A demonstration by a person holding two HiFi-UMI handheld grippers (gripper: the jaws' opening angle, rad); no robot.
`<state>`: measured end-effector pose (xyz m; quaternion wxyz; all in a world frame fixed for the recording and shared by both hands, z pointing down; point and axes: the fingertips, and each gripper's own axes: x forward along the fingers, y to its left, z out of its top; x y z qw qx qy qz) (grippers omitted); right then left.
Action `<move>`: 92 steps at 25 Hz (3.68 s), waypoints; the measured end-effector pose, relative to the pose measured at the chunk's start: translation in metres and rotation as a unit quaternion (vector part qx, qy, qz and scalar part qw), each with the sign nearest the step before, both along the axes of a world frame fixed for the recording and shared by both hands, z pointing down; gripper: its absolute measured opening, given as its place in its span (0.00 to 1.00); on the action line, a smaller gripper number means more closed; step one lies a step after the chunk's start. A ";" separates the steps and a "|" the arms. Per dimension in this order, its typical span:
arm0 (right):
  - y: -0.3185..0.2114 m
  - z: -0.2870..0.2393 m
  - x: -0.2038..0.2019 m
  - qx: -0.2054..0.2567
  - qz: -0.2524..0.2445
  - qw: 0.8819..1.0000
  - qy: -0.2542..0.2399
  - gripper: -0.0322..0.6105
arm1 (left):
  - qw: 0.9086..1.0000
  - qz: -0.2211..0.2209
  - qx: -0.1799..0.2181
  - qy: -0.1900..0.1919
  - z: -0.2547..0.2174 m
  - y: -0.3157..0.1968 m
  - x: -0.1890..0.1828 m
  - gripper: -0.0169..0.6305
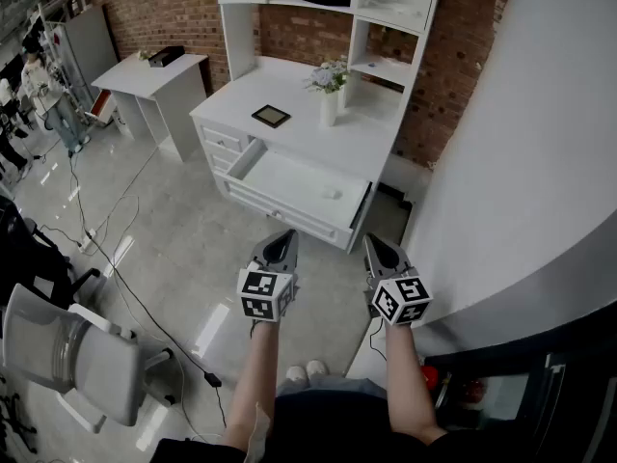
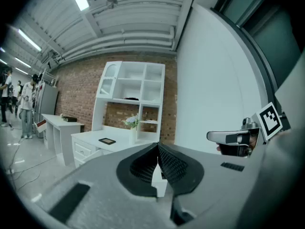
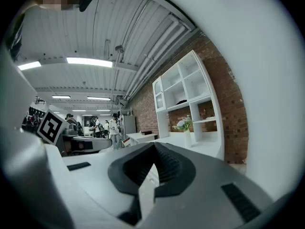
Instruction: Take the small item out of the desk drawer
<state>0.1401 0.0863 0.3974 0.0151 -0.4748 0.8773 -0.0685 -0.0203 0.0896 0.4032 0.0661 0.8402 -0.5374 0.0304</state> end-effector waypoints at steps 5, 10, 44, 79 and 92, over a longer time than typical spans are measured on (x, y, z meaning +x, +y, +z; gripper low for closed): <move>0.001 0.000 0.001 0.001 0.002 1.000 -0.002 0.05 | 1.000 0.000 -0.006 -0.001 0.004 0.000 0.001 0.04; 0.000 -0.001 0.003 0.000 0.003 1.000 -0.008 0.05 | 1.000 0.001 -0.008 -0.001 0.004 -0.001 0.003 0.04; 0.015 0.004 -0.011 -0.005 0.018 0.999 -0.049 0.37 | 1.000 0.017 -0.005 -0.009 0.014 0.009 -0.025 0.04; -0.309 0.069 -0.026 -0.069 0.002 0.998 -0.002 0.37 | 0.997 -0.024 -0.071 -0.001 0.078 -0.305 -0.067 0.04; -0.412 0.090 -0.026 -0.096 -0.005 0.995 0.021 0.37 | 0.995 -0.020 -0.098 -0.005 0.100 -0.404 -0.061 0.04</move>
